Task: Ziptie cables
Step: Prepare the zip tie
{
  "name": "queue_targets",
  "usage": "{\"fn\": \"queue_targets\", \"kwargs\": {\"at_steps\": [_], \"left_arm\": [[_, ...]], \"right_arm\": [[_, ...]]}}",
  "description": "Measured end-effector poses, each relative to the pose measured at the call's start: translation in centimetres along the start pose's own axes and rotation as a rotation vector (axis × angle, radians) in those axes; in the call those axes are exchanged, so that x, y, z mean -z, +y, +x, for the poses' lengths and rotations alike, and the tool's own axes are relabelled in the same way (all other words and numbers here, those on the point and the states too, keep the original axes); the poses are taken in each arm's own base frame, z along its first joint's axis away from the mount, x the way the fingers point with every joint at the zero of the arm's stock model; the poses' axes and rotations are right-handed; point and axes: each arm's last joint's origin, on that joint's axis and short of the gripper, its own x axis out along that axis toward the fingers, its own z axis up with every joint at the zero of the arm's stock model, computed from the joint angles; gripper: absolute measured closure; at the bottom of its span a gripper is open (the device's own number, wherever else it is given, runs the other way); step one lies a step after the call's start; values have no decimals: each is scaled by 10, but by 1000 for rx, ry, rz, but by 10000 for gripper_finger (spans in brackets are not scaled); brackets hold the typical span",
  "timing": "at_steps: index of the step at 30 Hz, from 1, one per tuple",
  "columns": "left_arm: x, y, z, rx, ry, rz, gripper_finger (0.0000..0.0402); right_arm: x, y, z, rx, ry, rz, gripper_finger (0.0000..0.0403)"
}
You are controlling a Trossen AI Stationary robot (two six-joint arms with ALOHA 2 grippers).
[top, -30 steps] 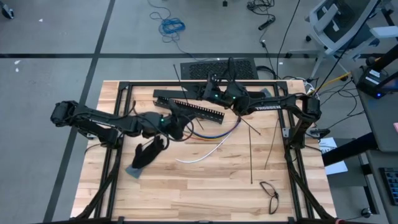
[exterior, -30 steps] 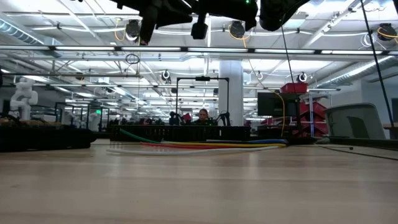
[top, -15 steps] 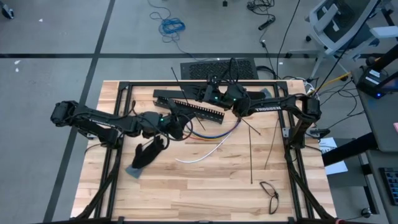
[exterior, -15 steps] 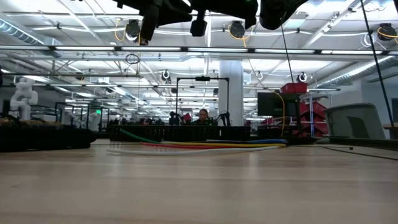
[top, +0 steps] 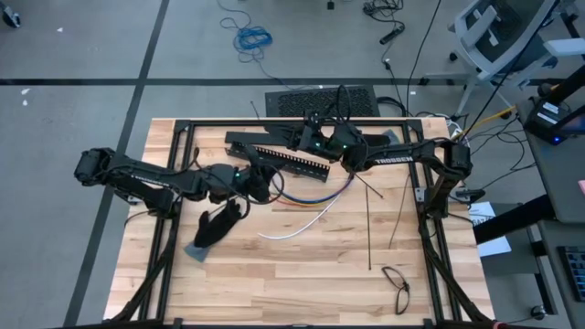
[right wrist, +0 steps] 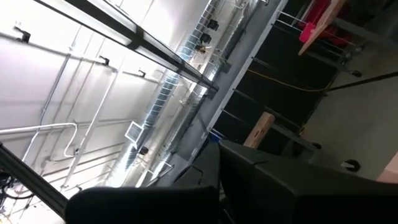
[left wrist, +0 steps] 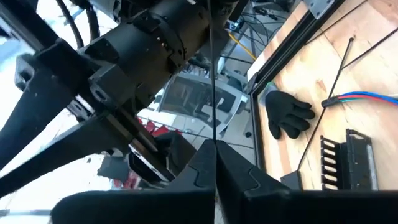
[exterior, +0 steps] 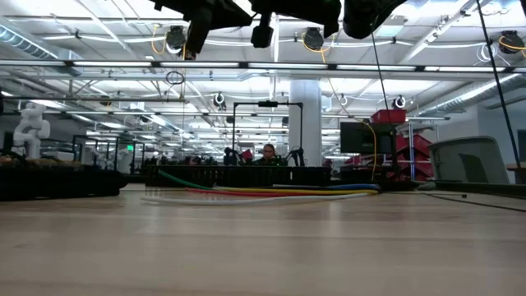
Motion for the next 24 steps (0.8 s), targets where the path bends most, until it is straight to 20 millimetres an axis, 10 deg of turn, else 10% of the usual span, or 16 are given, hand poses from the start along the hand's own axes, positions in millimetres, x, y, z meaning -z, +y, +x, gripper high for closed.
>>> {"fn": "queue_targets", "kwargs": {"at_steps": [8, 24], "left_arm": [[-21, 26, -19, 17, -199, -441, 401], [-31, 38, -57, 223, -373, -692, 401]], "right_arm": [[-6, -6, 0, 25, 26, -111, 403], [-41, -39, -12, 177, 287, -458, 401]]}}
